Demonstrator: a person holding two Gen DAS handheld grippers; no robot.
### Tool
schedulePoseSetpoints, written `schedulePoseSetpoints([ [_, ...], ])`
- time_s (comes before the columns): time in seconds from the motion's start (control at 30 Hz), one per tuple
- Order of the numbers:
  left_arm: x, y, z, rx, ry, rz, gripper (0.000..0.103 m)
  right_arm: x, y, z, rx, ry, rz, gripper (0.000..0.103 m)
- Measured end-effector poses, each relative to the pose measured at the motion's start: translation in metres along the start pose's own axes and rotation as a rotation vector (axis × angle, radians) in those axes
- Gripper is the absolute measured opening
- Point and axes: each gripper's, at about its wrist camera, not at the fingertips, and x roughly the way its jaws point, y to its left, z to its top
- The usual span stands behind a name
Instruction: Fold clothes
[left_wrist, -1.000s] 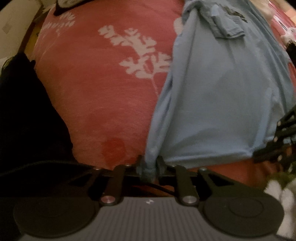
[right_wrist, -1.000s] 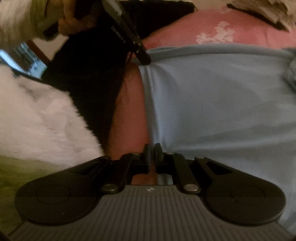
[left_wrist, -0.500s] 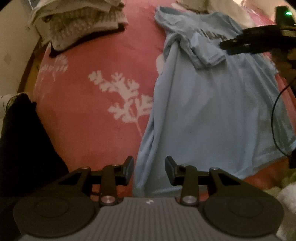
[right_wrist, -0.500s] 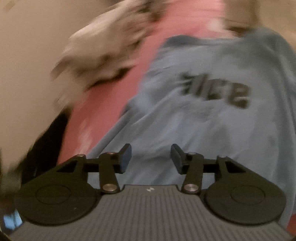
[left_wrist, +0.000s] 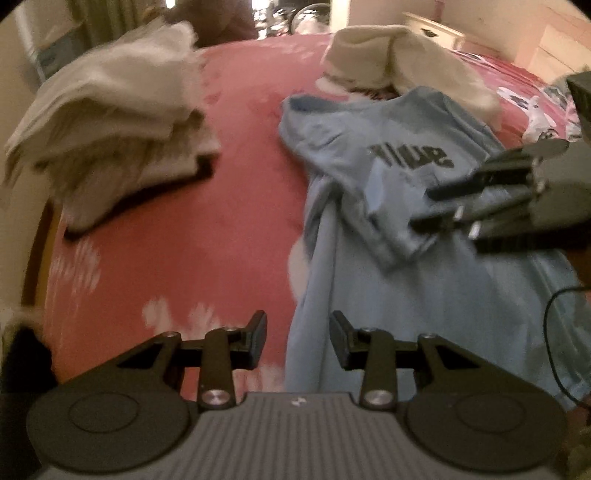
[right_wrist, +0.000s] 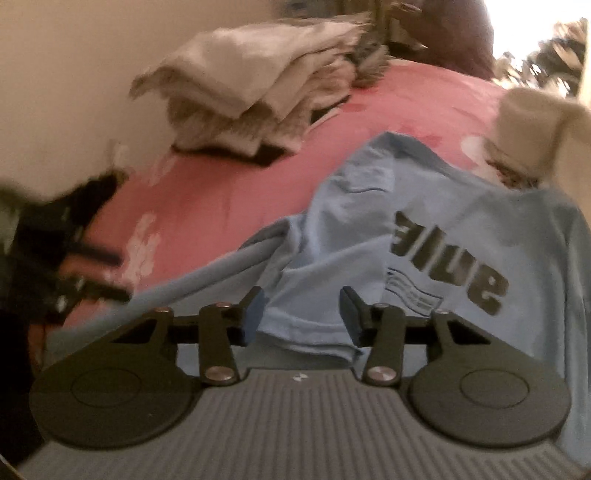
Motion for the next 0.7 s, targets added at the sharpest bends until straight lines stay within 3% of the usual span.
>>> schedulePoseSetpoints([
  [0.17, 0.028, -0.016, 0.03, 0.135, -0.073, 0.001, 0.039, 0.029, -0.001, -0.006, -0.04, 0.095, 0.002, 0.011],
  [0.27, 0.048, -0.019, 0.039, 0.158, -0.079, -0.007, 0.037, 0.025, -0.01, -0.005, 0.01, 0.076, 0.009, 0.001],
  [0.33, 0.054, -0.019, 0.039, 0.172, -0.124, -0.009, 0.037, 0.011, -0.026, 0.0, 0.126, 0.013, 0.024, 0.001],
  [0.43, 0.061, -0.019, 0.037, 0.171, -0.179, -0.027, 0.037, -0.01, -0.061, 0.003, 0.347, -0.123, 0.12, 0.001],
  [0.63, 0.076, -0.025, 0.036, 0.221, -0.21, -0.044, 0.037, -0.027, -0.118, -0.003, 0.748, -0.293, 0.288, 0.001],
  [0.7, 0.077, -0.025, 0.036, 0.219, -0.22, -0.057, 0.037, -0.028, -0.128, 0.001, 0.83, -0.346, 0.339, 0.001],
])
